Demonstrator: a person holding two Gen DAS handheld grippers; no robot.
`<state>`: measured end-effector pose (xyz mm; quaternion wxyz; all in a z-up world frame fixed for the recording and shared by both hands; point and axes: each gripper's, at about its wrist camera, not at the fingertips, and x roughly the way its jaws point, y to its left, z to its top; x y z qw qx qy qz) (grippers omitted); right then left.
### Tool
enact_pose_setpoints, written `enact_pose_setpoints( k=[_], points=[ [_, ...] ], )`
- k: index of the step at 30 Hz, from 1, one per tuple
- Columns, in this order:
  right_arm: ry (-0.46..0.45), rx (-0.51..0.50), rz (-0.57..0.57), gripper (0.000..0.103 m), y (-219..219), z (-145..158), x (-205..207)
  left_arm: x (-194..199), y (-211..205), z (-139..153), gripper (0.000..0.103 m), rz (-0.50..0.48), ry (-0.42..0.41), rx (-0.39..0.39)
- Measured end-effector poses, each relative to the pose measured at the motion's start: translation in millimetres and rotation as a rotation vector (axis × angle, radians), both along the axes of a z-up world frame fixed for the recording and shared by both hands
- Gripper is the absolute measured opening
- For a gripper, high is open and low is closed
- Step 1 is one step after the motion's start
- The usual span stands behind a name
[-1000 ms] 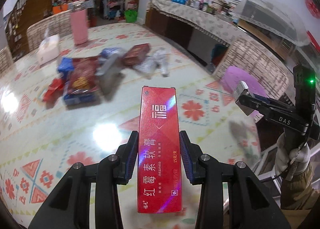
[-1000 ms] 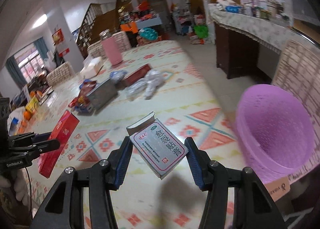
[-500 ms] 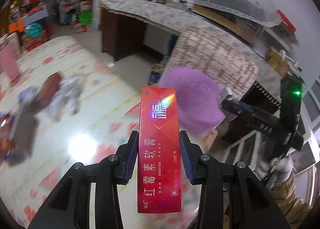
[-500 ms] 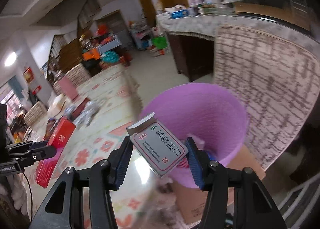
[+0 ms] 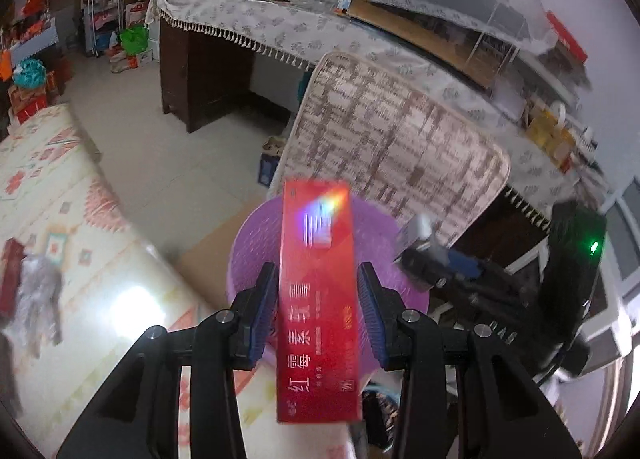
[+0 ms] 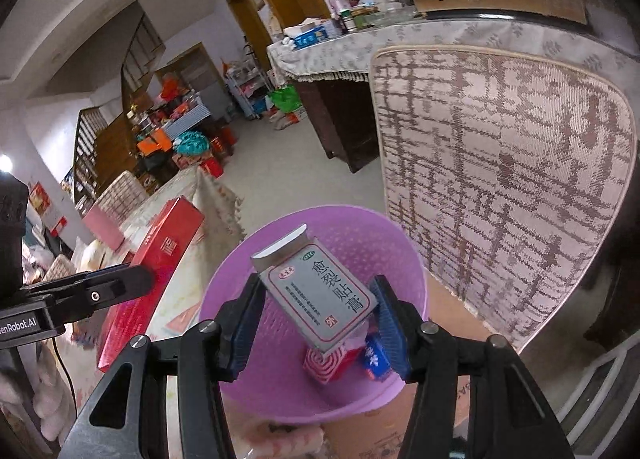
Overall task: Collect trash
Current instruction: 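Open both grippers to drop the boxes into the wastebasket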
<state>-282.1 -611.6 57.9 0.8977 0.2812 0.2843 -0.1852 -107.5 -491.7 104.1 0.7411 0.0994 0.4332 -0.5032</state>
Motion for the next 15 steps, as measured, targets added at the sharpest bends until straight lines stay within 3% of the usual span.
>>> enact_pose_setpoints(
  k=[2, 5, 9, 15],
  points=[
    [0.002, 0.006, -0.018, 0.068, -7.3, -5.4, 3.0, 3.3, -5.0, -1.4, 0.068, 0.008, 0.01, -0.008],
    [-0.008, 0.032, -0.031, 0.071, -12.0, -11.4, -1.2, 1.3, -5.0, -3.8, 0.07, 0.017, 0.017, -0.017],
    [0.002, 0.04, -0.041, 0.071, -11.6, -15.7, -18.4, -12.6, 7.1, -5.1, 0.073, 0.025, -0.03, 0.039],
    [0.034, 0.002, -0.094, 0.077, -8.5, -15.9, -78.9, -35.8, 49.5, -6.7, 0.076, 0.038, -0.083, 0.058]
  ],
)
